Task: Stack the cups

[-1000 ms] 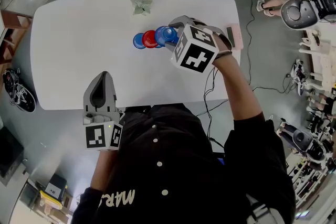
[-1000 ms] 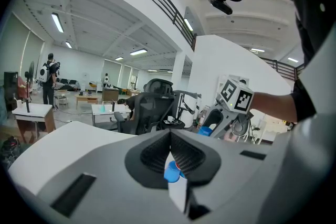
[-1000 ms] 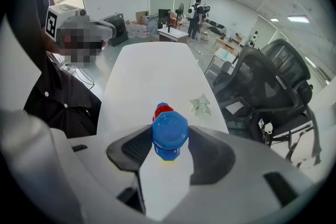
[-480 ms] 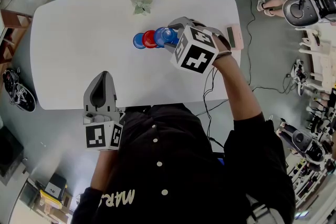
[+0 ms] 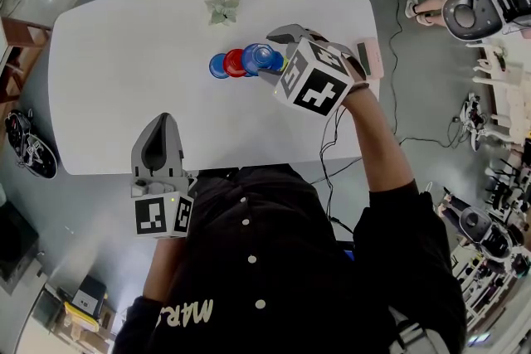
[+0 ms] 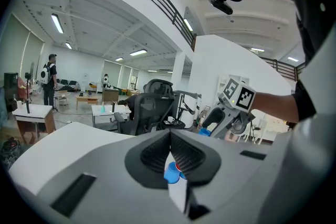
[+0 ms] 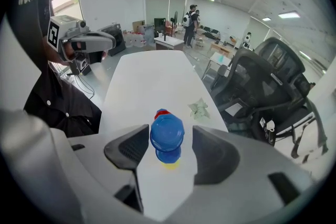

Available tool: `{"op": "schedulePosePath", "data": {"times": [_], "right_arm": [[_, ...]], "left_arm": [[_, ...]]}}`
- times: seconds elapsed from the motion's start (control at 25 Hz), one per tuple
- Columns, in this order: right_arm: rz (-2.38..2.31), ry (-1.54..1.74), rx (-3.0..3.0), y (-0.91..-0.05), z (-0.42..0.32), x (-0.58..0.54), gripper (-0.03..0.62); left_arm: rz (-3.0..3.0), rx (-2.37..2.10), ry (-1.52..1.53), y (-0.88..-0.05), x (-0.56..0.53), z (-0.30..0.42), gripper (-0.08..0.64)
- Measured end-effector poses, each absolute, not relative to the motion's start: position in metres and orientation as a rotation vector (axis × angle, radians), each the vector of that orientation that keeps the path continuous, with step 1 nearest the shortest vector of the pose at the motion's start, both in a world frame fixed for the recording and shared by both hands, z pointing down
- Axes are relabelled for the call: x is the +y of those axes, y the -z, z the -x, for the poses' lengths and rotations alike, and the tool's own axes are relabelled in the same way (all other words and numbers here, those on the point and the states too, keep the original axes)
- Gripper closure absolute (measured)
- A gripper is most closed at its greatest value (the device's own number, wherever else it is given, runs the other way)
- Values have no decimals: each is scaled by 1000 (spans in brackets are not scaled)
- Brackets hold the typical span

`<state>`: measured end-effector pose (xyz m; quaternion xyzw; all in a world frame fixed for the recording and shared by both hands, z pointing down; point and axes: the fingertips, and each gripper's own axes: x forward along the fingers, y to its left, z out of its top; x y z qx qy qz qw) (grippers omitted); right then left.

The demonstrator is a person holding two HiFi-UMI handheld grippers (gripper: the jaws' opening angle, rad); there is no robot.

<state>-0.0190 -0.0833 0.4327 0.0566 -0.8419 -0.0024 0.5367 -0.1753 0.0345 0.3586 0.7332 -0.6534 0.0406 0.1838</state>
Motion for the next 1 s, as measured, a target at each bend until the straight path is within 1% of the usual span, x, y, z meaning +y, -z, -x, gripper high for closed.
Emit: {"op": "schedulePosePath", "data": {"times": [0.08,0.12,0.24,0.28,0.32,0.36,0.44,0.8,1.0], "right_arm": [[-206,-17,-2074,-417,17,-90,344],[-269,-37,-2132,-407,15,-95,378],[-524,-138,-2368,-369,-2,-112,515],[-610,-188,-2453,-356,-10,-116,549],[-689,-239,-2530,-343,-18,-118,562],[-762,-282,-2592,-333,-27,-119,563],[-903,-301,-2671,-316,-46,-119,586],[-1438,-100,-2788,-249,-131,-99,588],[-1605,-27,-2771,-234,-171,-80,588]], "left_arm": [[-2075,-1845,-113,-356,34,174,549],[-2078,-1847,-112,-355,35,173,549],[-2094,-1849,-105,-350,34,168,549],[-2103,-1848,-104,-348,33,166,549],[-2112,-1847,-104,-345,33,164,549],[-2120,-1847,-107,-344,33,163,549],[-2136,-1846,-111,-340,33,160,549],[-2215,-1909,-119,-310,28,154,549],[-2258,-1990,-122,-284,25,163,549]]}}
